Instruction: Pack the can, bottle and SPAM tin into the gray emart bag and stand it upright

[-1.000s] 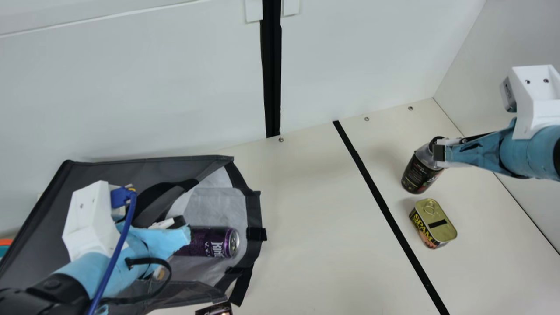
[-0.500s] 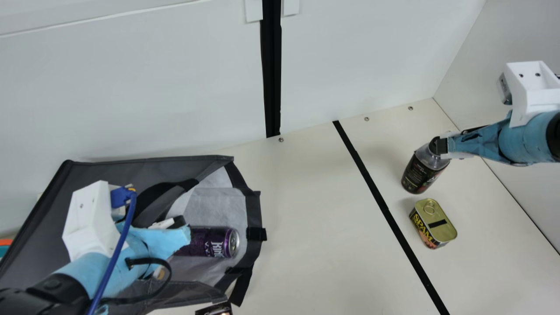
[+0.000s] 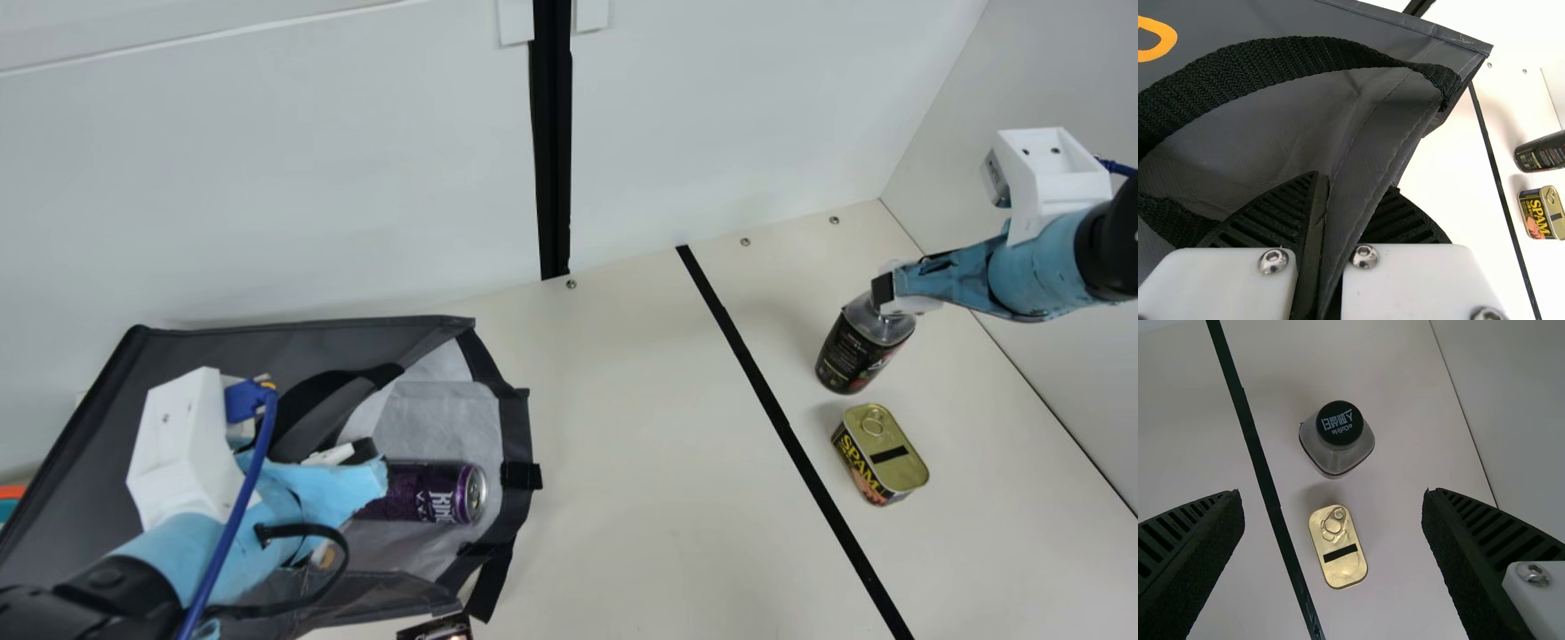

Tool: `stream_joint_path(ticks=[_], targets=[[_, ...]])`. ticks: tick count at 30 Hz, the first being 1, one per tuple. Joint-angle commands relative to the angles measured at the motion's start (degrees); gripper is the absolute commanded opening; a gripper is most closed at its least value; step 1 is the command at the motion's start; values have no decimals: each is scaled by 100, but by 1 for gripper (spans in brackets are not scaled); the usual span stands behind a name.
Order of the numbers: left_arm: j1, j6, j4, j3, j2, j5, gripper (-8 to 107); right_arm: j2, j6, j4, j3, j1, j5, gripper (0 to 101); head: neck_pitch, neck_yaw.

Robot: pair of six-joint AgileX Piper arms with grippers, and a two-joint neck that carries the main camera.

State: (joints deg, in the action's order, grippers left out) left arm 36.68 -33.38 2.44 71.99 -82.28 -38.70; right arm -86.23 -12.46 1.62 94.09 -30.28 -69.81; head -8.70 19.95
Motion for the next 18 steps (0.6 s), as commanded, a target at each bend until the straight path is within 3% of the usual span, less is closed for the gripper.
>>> stream_joint_path(ticks=[1, 18], targets=[[0, 0, 0, 0, 0, 0, -8, -66, 7, -1, 29, 28, -9, 95, -130, 5], [0, 0, 0, 0, 0, 0, -8, -725, -173, 57, 314, 62, -9, 95, -130, 5]])
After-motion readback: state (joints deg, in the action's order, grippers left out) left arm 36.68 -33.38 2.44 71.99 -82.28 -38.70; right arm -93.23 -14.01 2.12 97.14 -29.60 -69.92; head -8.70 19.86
